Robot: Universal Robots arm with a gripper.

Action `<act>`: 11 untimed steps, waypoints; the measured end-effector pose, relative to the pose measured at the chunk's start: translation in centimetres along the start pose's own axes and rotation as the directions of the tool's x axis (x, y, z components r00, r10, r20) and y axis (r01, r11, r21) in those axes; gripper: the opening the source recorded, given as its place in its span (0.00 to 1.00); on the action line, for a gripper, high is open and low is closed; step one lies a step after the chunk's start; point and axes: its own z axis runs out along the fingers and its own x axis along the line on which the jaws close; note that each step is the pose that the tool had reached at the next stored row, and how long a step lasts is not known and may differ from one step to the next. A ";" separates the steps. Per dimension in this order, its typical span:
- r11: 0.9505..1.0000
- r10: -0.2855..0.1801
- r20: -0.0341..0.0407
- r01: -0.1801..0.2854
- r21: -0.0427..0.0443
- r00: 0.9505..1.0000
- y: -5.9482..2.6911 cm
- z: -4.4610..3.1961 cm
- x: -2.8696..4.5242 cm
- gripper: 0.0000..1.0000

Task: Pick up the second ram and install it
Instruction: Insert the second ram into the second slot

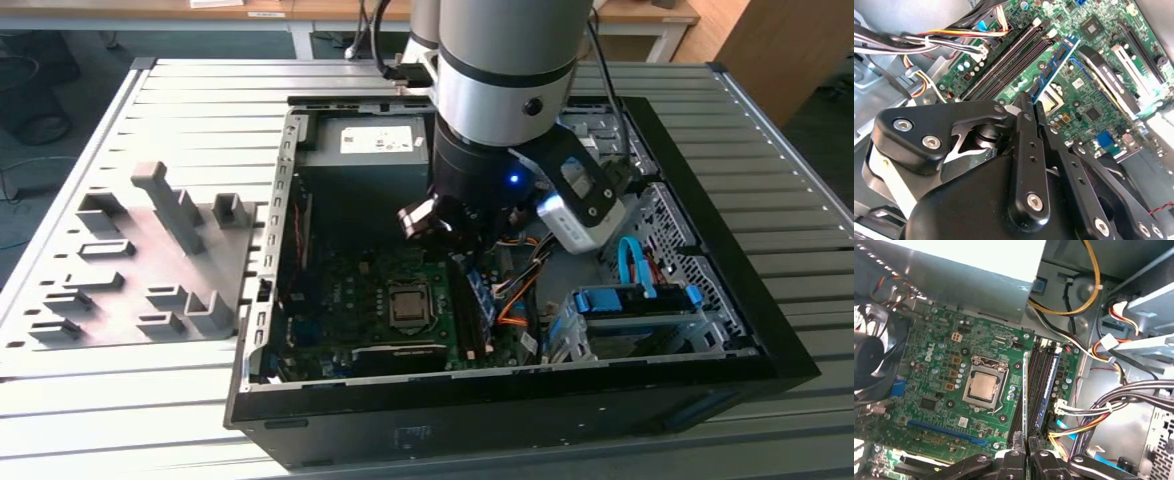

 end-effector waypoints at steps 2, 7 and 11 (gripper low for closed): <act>1.000 0.024 0.000 -0.024 0.001 1.000 0.00 0.01 0.00 0.14; 0.997 0.082 0.001 -0.082 0.003 0.997 0.00 0.03 0.00 0.14; 0.992 0.122 0.002 -0.122 0.004 0.992 0.00 0.05 0.00 0.14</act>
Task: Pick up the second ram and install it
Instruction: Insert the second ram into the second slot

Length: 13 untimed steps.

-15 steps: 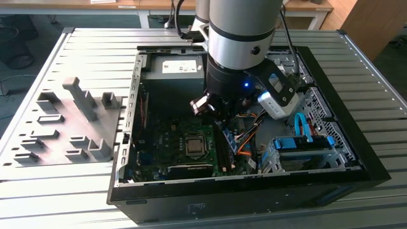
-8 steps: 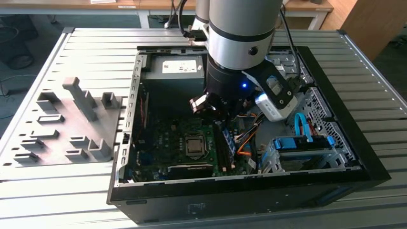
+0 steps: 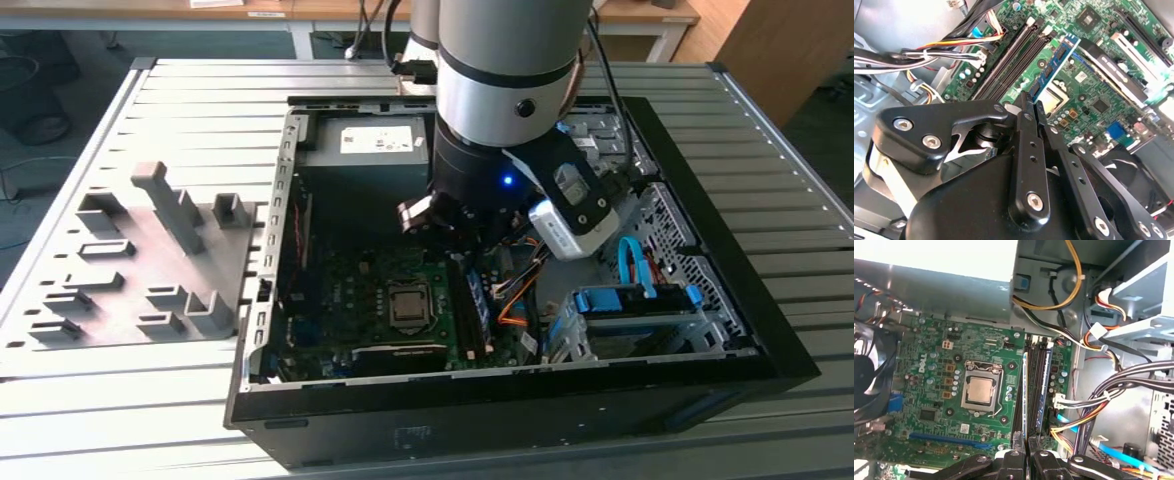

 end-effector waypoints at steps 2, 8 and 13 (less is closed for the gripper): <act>1.000 0.021 0.000 -0.021 0.001 1.000 0.00 0.01 0.00 0.14; 0.997 0.077 0.001 -0.077 0.003 0.997 0.00 0.03 0.00 0.14; 0.992 0.123 0.002 -0.123 0.004 0.992 0.00 0.05 0.00 0.14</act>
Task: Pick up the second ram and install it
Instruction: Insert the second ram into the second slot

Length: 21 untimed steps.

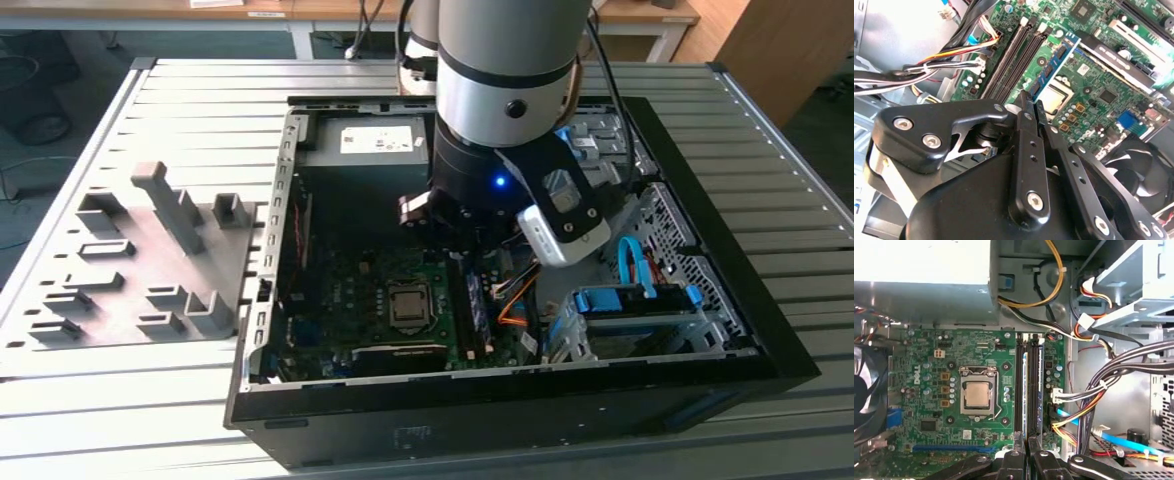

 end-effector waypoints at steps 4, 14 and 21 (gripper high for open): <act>0.999 0.036 0.001 -0.036 0.001 0.999 0.00 0.03 0.00 0.14; 0.998 0.020 -0.003 -0.020 -0.061 1.000 -0.01 0.38 0.01 0.14; 0.998 0.010 -0.003 -0.010 -0.058 1.000 -0.01 0.56 0.00 0.14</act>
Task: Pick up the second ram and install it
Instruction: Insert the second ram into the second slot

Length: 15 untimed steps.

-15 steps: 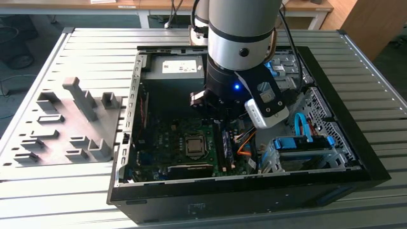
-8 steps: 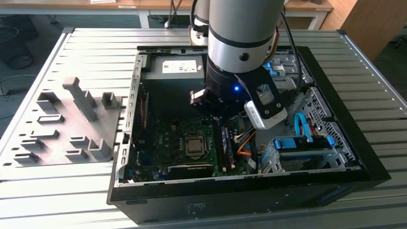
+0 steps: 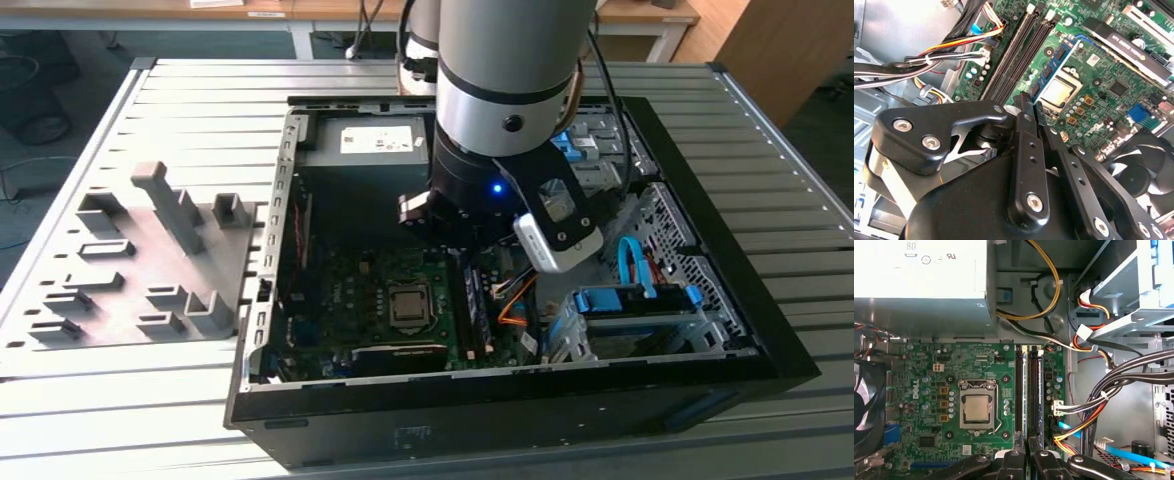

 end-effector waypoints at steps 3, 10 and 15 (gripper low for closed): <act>1.000 0.000 0.000 0.000 0.001 1.000 0.00 0.03 0.00 0.14; 1.000 0.000 0.000 0.001 0.013 1.000 -0.07 0.97 -0.02 0.14; 0.999 -0.003 0.000 0.003 0.047 1.000 0.00 1.44 -0.11 0.14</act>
